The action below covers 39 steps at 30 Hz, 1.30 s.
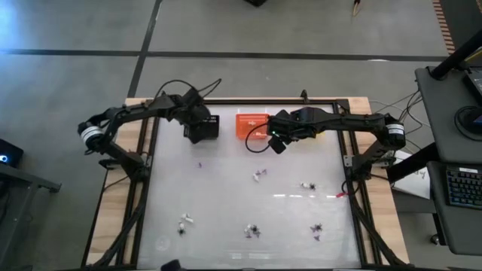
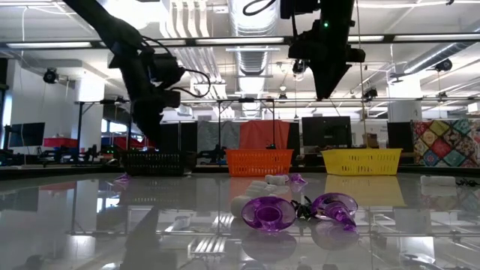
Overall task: Sort Halloween decoration
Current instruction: Put the spider toy in the black bin, then put the witch hat toy into the yellow bin
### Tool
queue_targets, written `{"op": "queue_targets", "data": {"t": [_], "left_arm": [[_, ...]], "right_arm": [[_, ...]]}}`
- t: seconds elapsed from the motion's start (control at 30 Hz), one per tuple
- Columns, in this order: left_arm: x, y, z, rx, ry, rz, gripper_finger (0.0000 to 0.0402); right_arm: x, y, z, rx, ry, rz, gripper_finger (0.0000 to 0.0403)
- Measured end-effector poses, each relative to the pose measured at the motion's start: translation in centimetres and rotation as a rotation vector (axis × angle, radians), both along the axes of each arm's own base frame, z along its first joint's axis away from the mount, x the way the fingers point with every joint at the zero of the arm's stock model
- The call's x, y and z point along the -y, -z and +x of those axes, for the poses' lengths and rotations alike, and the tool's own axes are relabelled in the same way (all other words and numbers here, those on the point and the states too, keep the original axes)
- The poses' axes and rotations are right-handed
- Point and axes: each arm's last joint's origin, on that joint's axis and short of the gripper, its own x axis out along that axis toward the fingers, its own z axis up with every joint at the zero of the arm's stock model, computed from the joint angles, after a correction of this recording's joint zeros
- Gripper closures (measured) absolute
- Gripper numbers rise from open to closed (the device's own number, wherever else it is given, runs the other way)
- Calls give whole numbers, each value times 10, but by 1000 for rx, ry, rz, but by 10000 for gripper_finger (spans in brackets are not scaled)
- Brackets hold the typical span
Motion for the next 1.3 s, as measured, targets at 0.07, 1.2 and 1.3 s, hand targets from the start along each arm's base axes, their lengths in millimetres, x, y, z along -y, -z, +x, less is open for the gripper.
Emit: {"op": "queue_targets", "data": {"t": [0.07, 1.2, 1.3], "left_arm": [[-2, -3, 3, 11, 0, 10, 401], [40, -74, -44, 78, -16, 48, 311], [46, -85, -51, 115, -14, 79, 311]], "right_arm": [[0, 0, 0, 0, 0, 0, 319], [-17, 0, 12, 171, 78, 222, 319], [-33, 1, 10, 158, 131, 251, 319]]}}
